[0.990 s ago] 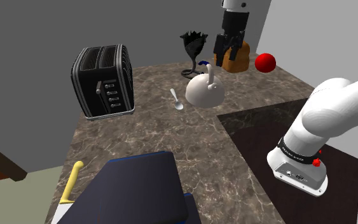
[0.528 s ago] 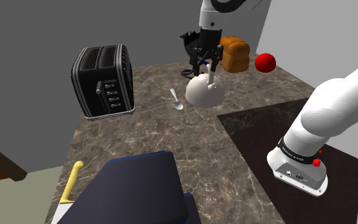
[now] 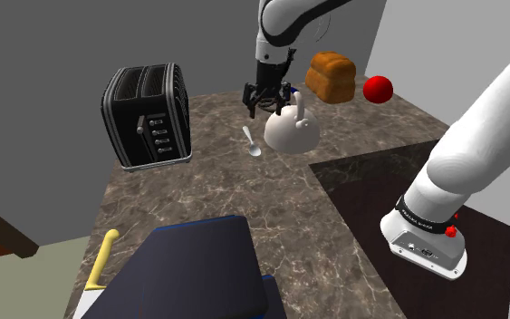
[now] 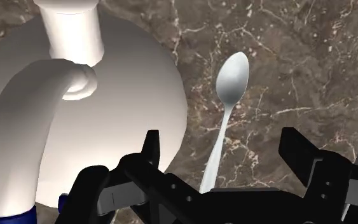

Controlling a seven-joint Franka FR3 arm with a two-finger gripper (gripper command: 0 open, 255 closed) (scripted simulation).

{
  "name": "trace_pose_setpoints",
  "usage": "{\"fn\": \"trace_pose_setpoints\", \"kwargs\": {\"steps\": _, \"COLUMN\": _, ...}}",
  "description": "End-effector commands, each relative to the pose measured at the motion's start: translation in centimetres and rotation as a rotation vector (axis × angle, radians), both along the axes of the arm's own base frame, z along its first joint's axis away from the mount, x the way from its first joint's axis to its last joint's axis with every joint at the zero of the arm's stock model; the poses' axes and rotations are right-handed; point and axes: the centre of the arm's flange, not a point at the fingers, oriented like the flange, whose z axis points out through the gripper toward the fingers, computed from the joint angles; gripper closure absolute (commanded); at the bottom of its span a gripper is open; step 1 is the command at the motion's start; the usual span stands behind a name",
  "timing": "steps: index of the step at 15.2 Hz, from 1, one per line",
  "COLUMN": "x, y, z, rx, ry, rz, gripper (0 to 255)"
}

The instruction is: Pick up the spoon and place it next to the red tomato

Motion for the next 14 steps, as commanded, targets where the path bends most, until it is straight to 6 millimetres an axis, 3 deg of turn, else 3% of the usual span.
{"fn": "trace_pose_setpoints", "kwargs": {"steps": 1, "x": 1.8, "y": 0.2, "z": -2.1, "rx": 0.009, "ry": 0.018, "rz": -0.052, "gripper": 0}}
{"fn": "trace_pose_setpoints", "kwargs": {"steps": 6, "x": 6.5, "y": 0.1, "z": -6.2, "rx": 0.028, "ry": 0.043, "rz": -0.166, "gripper": 0}}
{"fn": "trace_pose_setpoints", "kwargs": {"steps": 14, "x": 6.4, "y": 0.9, "z": -10.1, "rx": 0.028, "ry": 0.043, "rz": -0.166, "gripper": 0}}
